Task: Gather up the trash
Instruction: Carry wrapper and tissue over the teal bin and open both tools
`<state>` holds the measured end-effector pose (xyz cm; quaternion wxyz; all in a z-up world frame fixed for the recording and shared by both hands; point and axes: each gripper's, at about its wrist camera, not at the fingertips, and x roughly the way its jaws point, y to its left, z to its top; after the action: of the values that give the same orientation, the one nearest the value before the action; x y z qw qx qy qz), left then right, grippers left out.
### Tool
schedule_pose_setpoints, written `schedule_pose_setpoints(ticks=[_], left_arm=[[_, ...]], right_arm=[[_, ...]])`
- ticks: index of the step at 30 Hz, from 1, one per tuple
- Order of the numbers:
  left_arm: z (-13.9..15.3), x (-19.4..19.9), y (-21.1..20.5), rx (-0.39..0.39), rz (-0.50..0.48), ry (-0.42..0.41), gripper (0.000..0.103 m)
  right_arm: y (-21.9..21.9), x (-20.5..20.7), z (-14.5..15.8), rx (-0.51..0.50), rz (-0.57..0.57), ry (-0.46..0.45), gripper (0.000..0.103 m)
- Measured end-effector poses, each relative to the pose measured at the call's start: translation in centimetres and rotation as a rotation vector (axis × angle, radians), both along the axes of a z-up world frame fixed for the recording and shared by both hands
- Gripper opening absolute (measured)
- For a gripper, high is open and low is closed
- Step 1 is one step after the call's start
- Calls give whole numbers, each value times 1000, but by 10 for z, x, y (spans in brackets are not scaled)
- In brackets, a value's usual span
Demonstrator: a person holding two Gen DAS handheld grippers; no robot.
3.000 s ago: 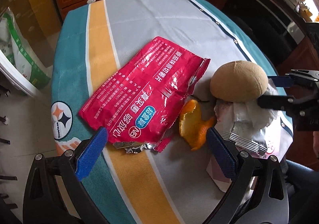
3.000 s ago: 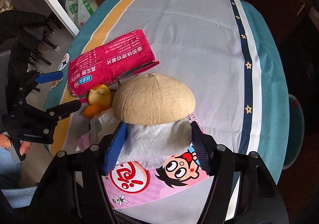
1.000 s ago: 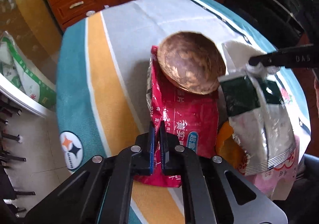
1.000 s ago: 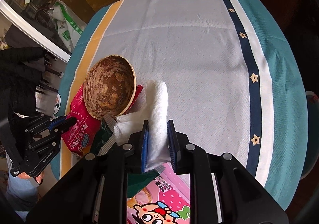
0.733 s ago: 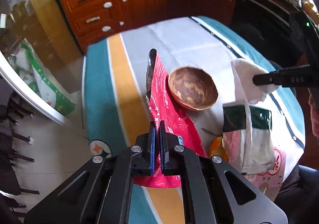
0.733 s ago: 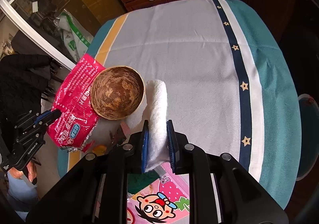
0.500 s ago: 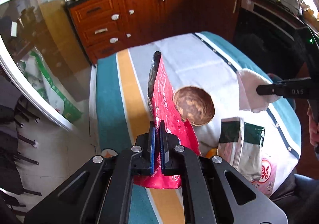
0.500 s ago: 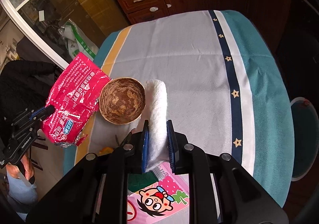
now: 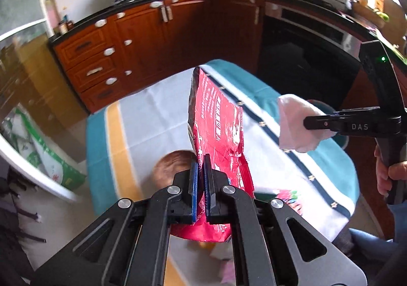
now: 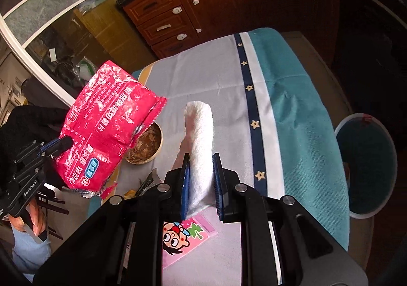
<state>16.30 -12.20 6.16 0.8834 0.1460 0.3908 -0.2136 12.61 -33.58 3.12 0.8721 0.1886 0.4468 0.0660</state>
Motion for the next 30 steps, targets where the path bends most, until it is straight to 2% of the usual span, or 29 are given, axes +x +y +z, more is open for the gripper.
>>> schedule_pose_setpoints(ticks=[7, 15, 22, 30], left_arm=[[-6, 11, -97, -19, -163, 73, 5], [-21, 5, -209, 14, -314, 133, 5], [-50, -3, -293, 67, -405, 211, 5], [-97, -3, -368, 144, -455, 298, 5]], right_arm=[[-66, -34, 6, 5, -142, -21, 16], [-145, -72, -5, -14, -291, 5, 16], [-212, -100, -30, 4, -416, 47, 18], [-259, -101, -81, 25, -477, 146, 19]])
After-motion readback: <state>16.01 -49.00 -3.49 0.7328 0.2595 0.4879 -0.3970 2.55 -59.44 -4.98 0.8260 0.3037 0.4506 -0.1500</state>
